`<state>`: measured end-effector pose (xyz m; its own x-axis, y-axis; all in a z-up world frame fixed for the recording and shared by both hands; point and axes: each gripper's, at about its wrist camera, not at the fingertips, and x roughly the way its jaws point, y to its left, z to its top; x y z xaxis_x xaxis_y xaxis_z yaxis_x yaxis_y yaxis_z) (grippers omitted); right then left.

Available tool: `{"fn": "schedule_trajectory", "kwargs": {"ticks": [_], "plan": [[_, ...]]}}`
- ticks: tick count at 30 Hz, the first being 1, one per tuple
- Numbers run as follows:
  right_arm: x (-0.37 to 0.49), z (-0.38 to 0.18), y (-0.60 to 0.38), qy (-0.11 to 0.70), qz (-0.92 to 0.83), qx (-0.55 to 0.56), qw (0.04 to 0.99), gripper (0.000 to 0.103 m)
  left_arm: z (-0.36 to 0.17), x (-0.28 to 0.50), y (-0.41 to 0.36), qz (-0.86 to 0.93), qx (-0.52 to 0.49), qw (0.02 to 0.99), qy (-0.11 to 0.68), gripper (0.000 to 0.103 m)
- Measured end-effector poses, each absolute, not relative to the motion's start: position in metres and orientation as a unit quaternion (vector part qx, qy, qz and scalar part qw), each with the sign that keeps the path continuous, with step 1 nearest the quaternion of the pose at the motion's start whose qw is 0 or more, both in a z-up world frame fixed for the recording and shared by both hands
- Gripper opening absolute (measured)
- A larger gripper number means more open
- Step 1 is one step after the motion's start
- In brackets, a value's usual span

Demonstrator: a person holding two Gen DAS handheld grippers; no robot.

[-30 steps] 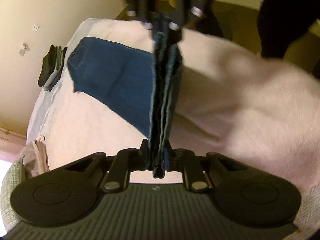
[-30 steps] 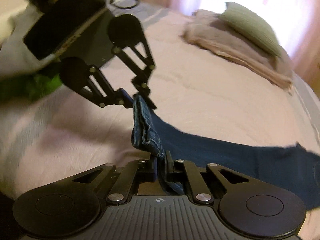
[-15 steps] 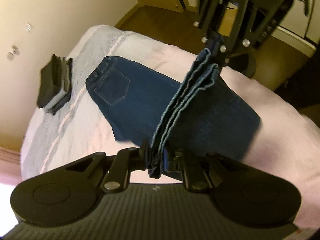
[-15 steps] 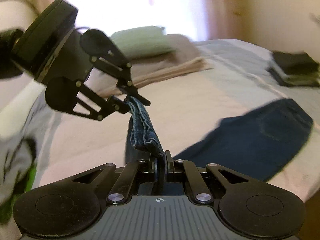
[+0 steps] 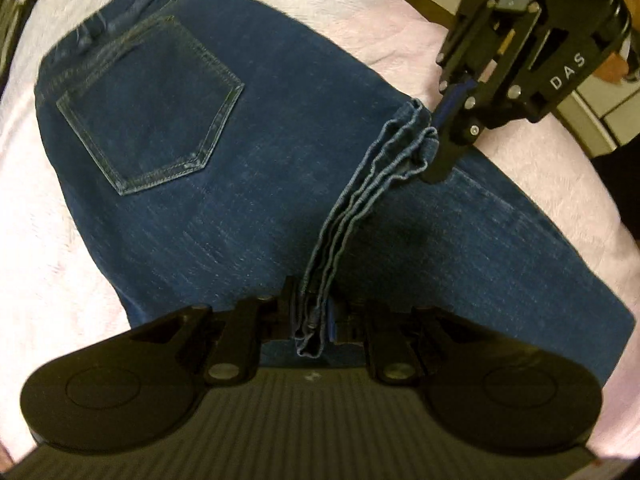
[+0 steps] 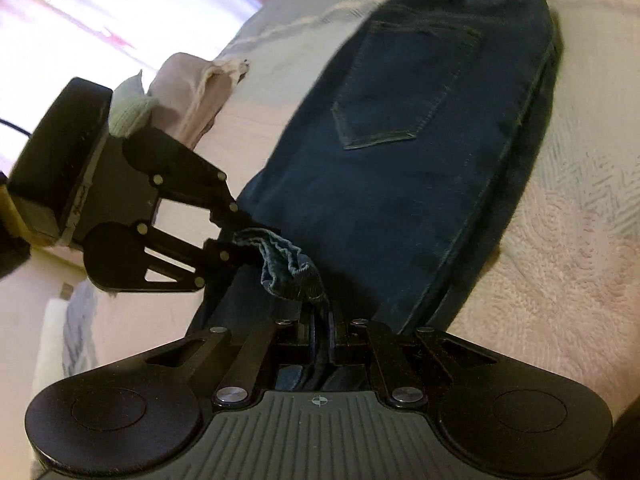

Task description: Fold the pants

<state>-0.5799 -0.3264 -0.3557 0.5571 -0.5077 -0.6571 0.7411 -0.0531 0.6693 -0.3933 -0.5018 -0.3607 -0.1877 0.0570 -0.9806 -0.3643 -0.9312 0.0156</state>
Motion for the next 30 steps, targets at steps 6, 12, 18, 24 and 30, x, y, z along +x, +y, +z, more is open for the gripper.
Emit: {"fn": "schedule_trajectory", "kwargs": {"ticks": [6, 12, 18, 24, 30], "plan": [[-0.589, -0.363, -0.317, 0.104, -0.455, 0.579, 0.669, 0.003, -0.365, -0.395, -0.536, 0.774, -0.622, 0.110, 0.041, 0.021], [-0.605, -0.355, -0.300, 0.099, -0.501, 0.567, 0.646, 0.007, -0.345, -0.369, -0.567, 0.811, -0.585, -0.005, -0.005, 0.024], [-0.600, -0.309, -0.259, 0.103, -0.587, 0.491, 0.635, 0.011, -0.305, -0.302, -0.548, 0.838, -0.543, -0.049, -0.025, 0.023], [-0.527, -0.332, -0.225, 0.114, -0.532, 0.481, 0.688, 0.043, -0.332, -0.246, -0.483, 0.839, -0.542, -0.008, -0.041, 0.024], [-0.497, -0.352, -0.194, 0.134, -0.574, 0.436, 0.680, 0.045, -0.366, -0.214, -0.472, 0.860, -0.506, -0.045, -0.047, 0.026]]}}
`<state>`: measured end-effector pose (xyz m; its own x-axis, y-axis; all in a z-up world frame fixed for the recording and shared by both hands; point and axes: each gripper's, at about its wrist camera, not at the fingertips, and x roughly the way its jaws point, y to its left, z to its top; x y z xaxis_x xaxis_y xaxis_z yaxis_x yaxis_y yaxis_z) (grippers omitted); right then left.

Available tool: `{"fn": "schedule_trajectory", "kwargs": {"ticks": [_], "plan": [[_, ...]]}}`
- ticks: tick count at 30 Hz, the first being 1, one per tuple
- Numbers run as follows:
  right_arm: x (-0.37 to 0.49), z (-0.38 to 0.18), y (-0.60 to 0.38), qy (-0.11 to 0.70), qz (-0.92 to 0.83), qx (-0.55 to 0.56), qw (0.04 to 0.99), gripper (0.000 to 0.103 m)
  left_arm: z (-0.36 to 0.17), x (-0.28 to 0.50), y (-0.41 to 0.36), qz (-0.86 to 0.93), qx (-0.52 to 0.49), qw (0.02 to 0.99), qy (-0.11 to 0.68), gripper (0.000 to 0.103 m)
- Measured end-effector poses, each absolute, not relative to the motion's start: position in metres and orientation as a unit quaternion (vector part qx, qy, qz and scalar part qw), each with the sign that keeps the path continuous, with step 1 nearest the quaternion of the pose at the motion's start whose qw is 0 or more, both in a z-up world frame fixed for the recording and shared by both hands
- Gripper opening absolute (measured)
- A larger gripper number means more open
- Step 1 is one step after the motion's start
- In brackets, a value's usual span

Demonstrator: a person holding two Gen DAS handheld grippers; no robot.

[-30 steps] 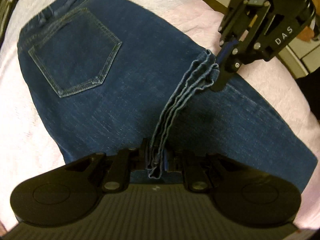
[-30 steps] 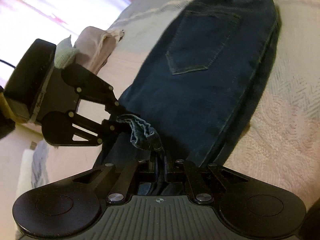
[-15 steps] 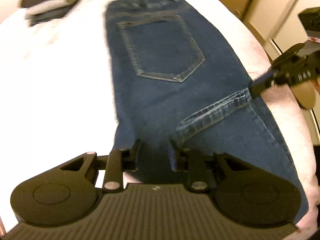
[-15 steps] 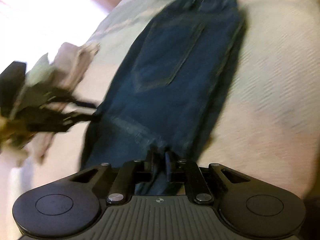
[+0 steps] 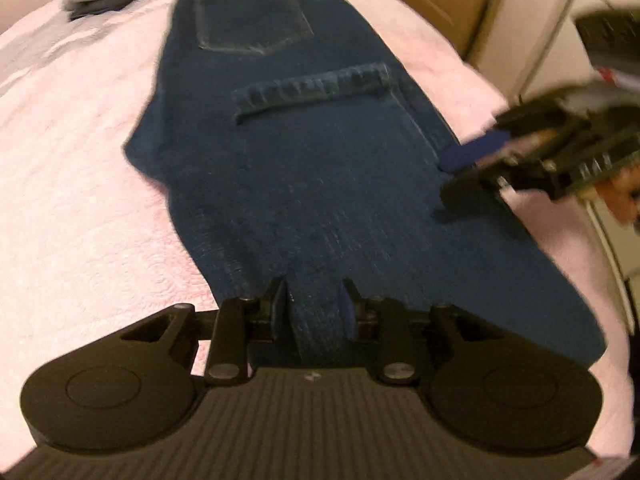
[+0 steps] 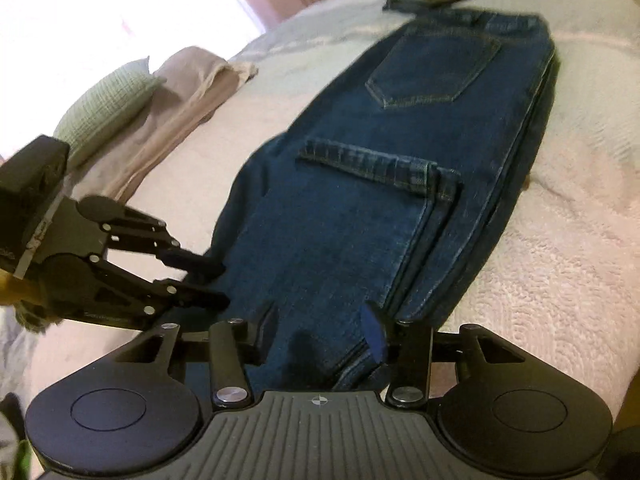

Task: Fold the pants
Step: 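Lower the hems onto the back pocket and open both grippers, then grasp the folded jeans edge with the left gripper while the right gripper grasps it too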

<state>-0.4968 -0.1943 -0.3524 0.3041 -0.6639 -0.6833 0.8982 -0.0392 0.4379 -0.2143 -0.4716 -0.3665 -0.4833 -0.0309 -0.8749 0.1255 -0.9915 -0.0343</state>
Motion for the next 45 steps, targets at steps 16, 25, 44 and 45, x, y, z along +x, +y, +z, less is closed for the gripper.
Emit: {"fn": "schedule_trajectory", "kwargs": {"ticks": [16, 25, 44, 45], "plan": [[-0.298, -0.367, -0.078, 0.516, -0.432, 0.041, 0.739, 0.060, -0.372, -0.087, -0.331, -0.816, 0.465, -0.047, -0.341, 0.058], [-0.296, -0.403, -0.068, 0.575, -0.406, -0.100, 0.704, 0.051, -0.430, -0.086, -0.319, -0.774, 0.400, -0.043, -0.489, 0.054], [-0.435, -0.171, -0.193, 0.383, -0.429, 0.208, 0.791, 0.020, -0.183, -0.208, -0.404, -0.804, 0.507, -0.105, -0.293, 0.023], [-0.448, -0.160, -0.205, 0.373, -0.425, 0.217, 0.796, 0.019, -0.170, -0.223, -0.414, -0.805, 0.509, -0.107, -0.286, 0.023]]}}
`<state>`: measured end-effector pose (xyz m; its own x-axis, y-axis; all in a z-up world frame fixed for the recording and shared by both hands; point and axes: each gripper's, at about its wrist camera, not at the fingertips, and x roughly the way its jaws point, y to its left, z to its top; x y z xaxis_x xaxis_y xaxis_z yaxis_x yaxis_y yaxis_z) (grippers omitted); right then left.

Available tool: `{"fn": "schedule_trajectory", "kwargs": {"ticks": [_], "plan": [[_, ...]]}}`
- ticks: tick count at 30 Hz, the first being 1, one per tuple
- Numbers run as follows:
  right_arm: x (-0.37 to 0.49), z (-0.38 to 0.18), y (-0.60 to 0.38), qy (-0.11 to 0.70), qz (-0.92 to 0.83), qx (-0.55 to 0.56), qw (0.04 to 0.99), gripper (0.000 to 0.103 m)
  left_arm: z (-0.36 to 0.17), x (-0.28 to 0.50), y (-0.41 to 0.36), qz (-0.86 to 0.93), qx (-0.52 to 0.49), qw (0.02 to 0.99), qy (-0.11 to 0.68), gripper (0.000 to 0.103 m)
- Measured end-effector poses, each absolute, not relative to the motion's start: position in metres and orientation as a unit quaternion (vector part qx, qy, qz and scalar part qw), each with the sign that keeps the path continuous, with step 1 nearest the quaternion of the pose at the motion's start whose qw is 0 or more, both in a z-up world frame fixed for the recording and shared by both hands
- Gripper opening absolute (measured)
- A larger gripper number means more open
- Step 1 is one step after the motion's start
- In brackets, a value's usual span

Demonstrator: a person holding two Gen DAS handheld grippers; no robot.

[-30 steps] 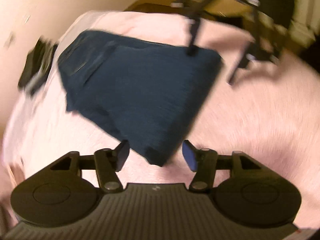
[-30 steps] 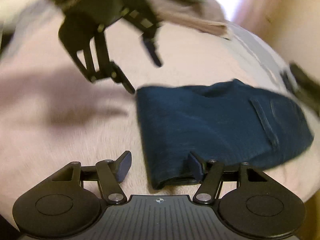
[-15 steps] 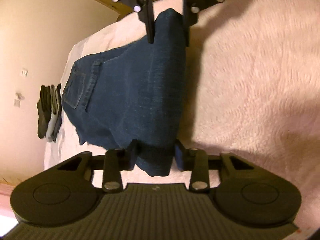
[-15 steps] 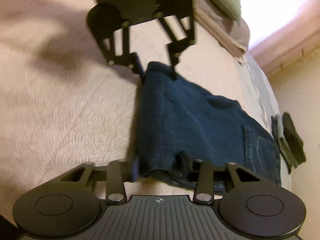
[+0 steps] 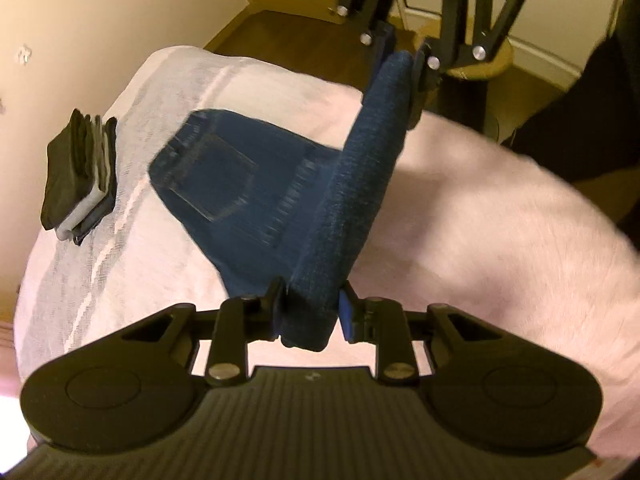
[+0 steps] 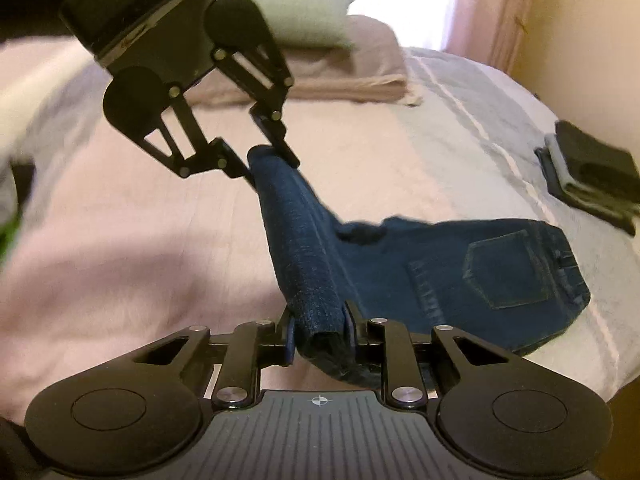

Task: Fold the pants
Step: 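Grasp the folded jeans edge with the left gripper while the right gripper grasps it too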

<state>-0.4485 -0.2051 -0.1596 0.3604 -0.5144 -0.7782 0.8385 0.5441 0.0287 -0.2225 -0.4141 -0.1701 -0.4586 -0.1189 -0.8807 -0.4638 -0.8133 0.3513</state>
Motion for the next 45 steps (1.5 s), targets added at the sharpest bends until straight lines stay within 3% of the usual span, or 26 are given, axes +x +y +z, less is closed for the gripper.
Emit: {"fn": "schedule_trajectory", "kwargs": {"ticks": [6, 10, 15, 20, 24, 32, 35, 37, 42, 45], "plan": [[-0.552, -0.126, -0.290, 0.305, -0.400, 0.288, 0.815, 0.018, -0.115, -0.333, -0.481, 0.802, -0.533, 0.120, 0.240, 0.023], [-0.635, -0.136, -0.359, 0.258, -0.396, 0.354, 0.807, 0.018, -0.113, -0.430, -0.538, 0.800, -0.548, 0.138, 0.204, 0.023], [-0.726, -0.181, -0.431, 0.209, -0.406, 0.434, 0.776, 0.018, -0.158, -0.542, -0.596, 0.788, -0.572, 0.159, 0.161, 0.024], [-0.792, -0.272, -0.491, 0.160, -0.413, 0.536, 0.719, 0.018, -0.240, -0.614, -0.658, 0.789, -0.600, 0.119, 0.064, 0.026], [-0.815, -0.325, -0.506, 0.126, -0.429, 0.590, 0.673, 0.019, -0.288, -0.621, -0.699, 0.797, -0.600, 0.053, -0.041, 0.024], [-0.822, -0.336, -0.489, 0.043, -0.446, 0.625, 0.639, 0.020, -0.298, -0.592, -0.718, 0.818, -0.540, 0.024, -0.198, 0.025], [-0.819, -0.335, -0.487, 0.047, -0.460, 0.624, 0.630, 0.019, -0.312, -0.599, -0.705, 0.808, -0.557, 0.012, -0.191, 0.025], [-0.819, -0.329, -0.491, 0.053, -0.462, 0.625, 0.627, 0.016, -0.311, -0.600, -0.701, 0.810, -0.554, 0.004, -0.192, 0.015], [-0.827, -0.303, -0.507, 0.023, -0.470, 0.597, 0.650, 0.014, -0.277, -0.595, -0.708, 0.837, -0.510, -0.038, -0.195, 0.013], [-0.830, -0.327, -0.523, 0.036, -0.477, 0.603, 0.639, 0.014, -0.294, -0.605, -0.714, 0.830, -0.521, -0.053, -0.194, 0.013]]}}
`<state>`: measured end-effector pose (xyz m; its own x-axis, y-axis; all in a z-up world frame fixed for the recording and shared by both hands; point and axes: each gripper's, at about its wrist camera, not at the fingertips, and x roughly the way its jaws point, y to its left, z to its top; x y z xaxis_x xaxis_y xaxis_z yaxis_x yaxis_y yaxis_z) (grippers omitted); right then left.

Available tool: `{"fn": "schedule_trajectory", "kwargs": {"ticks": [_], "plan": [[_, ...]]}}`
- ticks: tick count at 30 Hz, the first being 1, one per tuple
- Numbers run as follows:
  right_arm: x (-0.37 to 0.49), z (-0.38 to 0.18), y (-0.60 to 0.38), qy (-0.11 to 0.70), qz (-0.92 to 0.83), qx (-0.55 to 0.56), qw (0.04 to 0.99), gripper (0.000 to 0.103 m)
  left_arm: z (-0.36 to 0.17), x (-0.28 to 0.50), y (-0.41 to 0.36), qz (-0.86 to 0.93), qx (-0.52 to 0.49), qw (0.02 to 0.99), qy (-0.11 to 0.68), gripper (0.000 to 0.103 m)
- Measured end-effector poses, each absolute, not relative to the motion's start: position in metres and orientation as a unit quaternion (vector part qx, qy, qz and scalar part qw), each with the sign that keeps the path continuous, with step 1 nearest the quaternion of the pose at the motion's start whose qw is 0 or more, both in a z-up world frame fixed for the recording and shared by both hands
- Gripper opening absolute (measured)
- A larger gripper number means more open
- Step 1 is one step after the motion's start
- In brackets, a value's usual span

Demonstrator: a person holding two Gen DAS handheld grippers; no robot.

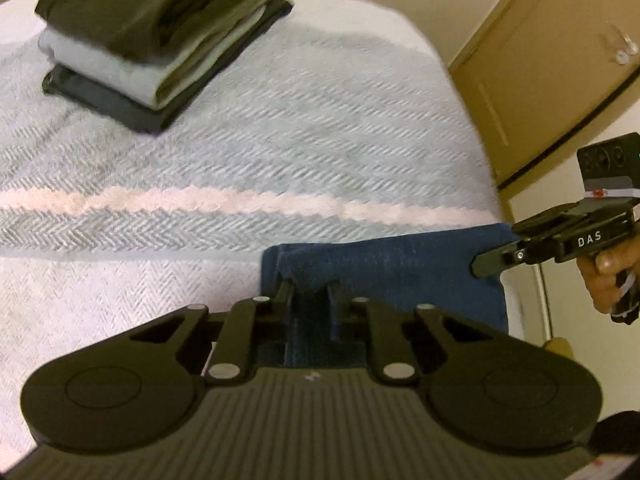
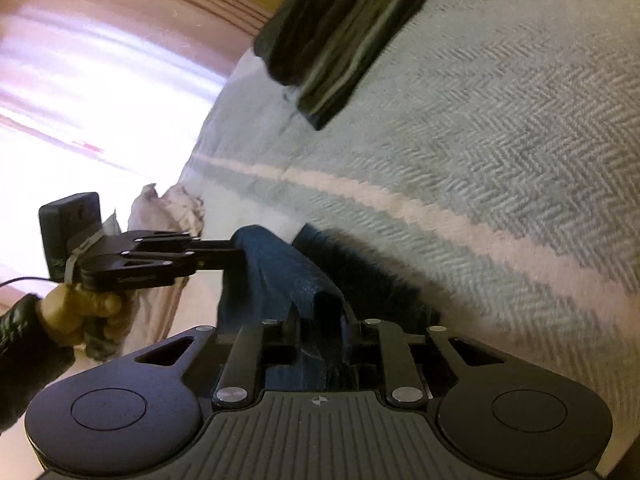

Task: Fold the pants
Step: 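Grasp the folded jeans edge with the left gripper while the right gripper grasps it too, then fold the jeans over once more with both grippers and release them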

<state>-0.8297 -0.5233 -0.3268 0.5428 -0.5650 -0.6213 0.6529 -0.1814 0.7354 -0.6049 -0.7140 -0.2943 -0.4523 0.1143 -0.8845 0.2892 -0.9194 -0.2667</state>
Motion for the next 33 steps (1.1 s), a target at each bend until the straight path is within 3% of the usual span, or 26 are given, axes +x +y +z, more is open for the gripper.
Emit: {"fn": "schedule_trajectory", "kwargs": {"ticks": [5, 15, 20, 25, 33], "plan": [[-0.841, -0.360, -0.530, 0.053, -0.478, 0.624, 0.616, 0.019, -0.319, -0.614, -0.716, -0.817, 0.536, 0.076, 0.197, 0.014], [-0.817, -0.281, -0.509, 0.101, -0.539, 0.502, 0.669, 0.024, -0.272, -0.589, -0.716, -0.837, 0.499, 0.082, 0.206, 0.014], [-0.790, -0.324, -0.538, 0.164, -0.513, 0.511, 0.670, 0.024, -0.320, -0.615, -0.704, -0.827, 0.520, 0.082, 0.198, 0.015], [-0.798, -0.354, -0.545, 0.156, -0.510, 0.513, 0.672, 0.024, -0.352, -0.626, -0.708, -0.824, 0.521, 0.094, 0.203, 0.019], [-0.801, -0.334, -0.531, 0.160, -0.522, 0.527, 0.651, 0.024, -0.303, -0.577, -0.701, -0.829, 0.494, 0.138, 0.224, 0.019]]}}
